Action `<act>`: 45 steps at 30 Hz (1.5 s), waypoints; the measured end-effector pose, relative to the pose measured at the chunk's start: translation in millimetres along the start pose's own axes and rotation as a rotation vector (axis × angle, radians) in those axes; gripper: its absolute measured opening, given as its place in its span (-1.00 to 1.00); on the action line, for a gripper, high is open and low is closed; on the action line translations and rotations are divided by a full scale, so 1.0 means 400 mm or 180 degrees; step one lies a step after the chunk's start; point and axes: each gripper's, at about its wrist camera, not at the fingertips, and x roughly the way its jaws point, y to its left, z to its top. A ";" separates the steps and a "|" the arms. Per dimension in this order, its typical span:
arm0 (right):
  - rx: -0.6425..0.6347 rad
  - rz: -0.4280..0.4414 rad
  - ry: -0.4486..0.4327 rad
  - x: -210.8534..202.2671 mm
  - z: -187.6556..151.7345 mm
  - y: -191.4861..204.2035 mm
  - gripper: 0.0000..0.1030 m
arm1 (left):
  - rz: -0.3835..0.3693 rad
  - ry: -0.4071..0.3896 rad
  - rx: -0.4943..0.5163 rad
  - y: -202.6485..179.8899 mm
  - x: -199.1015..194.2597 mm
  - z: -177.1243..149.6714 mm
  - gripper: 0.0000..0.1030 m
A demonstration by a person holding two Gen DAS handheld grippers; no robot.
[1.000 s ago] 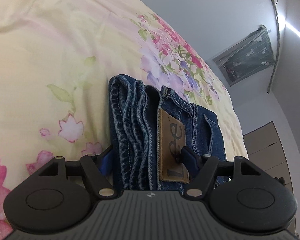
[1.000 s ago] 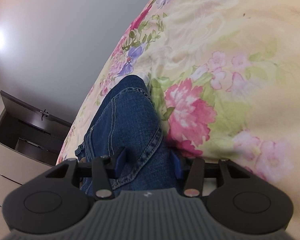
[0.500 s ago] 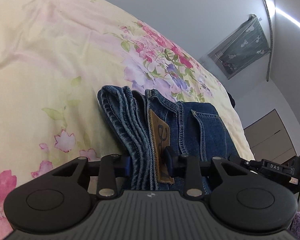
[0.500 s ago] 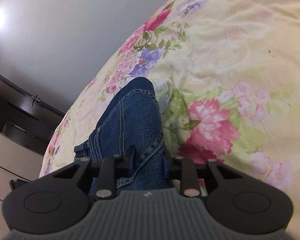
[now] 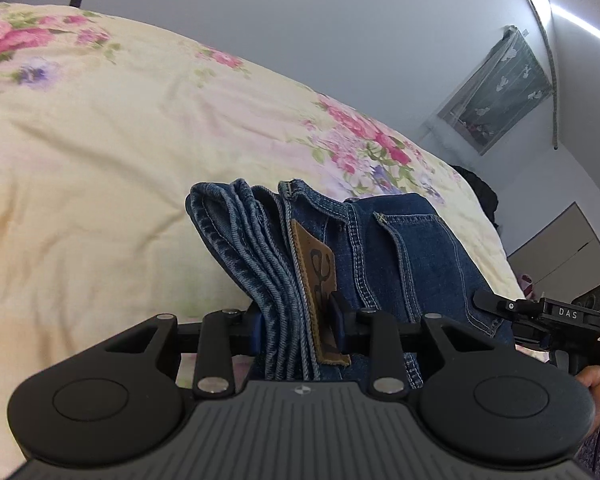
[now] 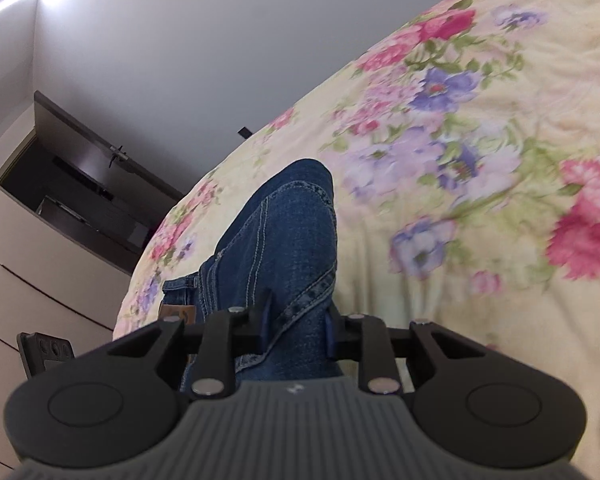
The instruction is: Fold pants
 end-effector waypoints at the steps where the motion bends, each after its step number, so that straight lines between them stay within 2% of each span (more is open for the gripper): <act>1: 0.0025 0.0070 0.0028 0.030 -0.020 0.020 -0.60 | 0.0071 -0.0003 0.0019 0.027 -0.031 0.008 -0.31; 6: 0.0204 0.0406 0.0173 0.205 -0.118 0.121 -0.61 | 0.0410 -0.0036 0.0034 0.167 -0.159 0.033 -0.31; 11: 0.0227 0.0537 0.0288 0.340 -0.182 0.191 -0.61 | 0.0511 -0.0014 -0.0035 0.294 -0.200 0.052 -0.31; 15: 0.0201 0.0537 0.0309 0.406 -0.211 0.203 -0.61 | 0.0461 0.0044 -0.0035 0.379 -0.183 0.062 -0.31; 21: 0.0264 0.0396 0.0407 0.492 -0.233 0.155 -0.61 | 0.0331 0.0162 -0.0069 0.476 -0.097 0.039 -0.31; 26: 0.0183 0.0298 0.0467 0.532 -0.245 0.116 -0.61 | 0.0066 0.0089 -0.0216 0.558 -0.080 0.010 -0.25; 29: 0.0198 0.0178 0.0509 0.550 -0.261 0.095 -0.62 | 0.0021 0.0077 -0.0293 0.572 -0.073 -0.001 -0.18; 33: 0.0136 0.0093 0.0536 0.547 -0.257 0.112 -0.57 | 0.0166 0.0117 -0.0329 0.553 -0.088 0.004 -0.01; 37: -0.0307 -0.0182 0.0490 0.501 -0.250 0.160 -0.41 | 0.0484 0.0085 -0.0268 0.507 -0.144 -0.007 0.01; 40: -0.0748 -0.0396 0.0378 0.438 -0.269 0.203 -0.39 | 0.0731 0.0022 -0.0115 0.462 -0.203 -0.030 -0.04; 42: -0.1138 -0.0505 0.0279 0.383 -0.303 0.236 -0.44 | 0.0832 -0.0069 0.0024 0.420 -0.248 -0.049 -0.10; 43: -0.1265 -0.0529 0.0246 0.363 -0.320 0.248 -0.56 | 0.0861 -0.0114 0.0121 0.396 -0.267 -0.060 -0.10; 45: -0.1474 -0.0560 0.0174 0.322 -0.365 0.263 -0.63 | 0.0899 -0.0183 0.0317 0.351 -0.292 -0.082 -0.10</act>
